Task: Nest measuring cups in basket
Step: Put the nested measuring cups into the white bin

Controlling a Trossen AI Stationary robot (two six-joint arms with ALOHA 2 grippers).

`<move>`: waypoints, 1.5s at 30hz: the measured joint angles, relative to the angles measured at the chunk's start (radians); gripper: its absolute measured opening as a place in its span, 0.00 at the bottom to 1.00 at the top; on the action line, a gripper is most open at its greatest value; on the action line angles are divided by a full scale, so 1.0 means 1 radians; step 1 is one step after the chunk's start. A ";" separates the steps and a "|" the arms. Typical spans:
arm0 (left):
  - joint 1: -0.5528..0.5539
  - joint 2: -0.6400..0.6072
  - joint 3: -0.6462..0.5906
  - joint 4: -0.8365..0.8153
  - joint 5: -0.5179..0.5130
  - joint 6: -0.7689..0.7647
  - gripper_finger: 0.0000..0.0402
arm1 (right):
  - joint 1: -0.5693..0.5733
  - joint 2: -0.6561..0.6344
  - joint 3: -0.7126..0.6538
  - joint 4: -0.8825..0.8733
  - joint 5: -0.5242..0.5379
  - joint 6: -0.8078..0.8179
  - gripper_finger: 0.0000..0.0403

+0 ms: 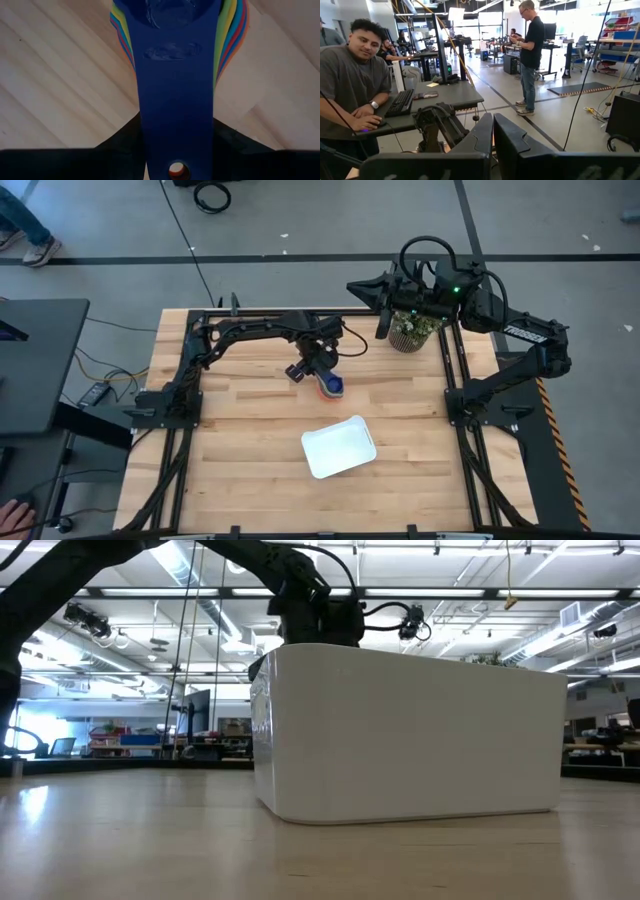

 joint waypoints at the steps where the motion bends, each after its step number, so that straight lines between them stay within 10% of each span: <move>1: 0.000 0.003 0.000 0.002 0.001 0.000 0.36 | 0.000 0.000 0.000 0.000 0.000 0.000 0.06; 45: -0.048 0.047 -0.079 0.147 -0.080 -0.207 0.42 | 0.000 0.000 0.000 0.000 0.000 0.000 0.06</move>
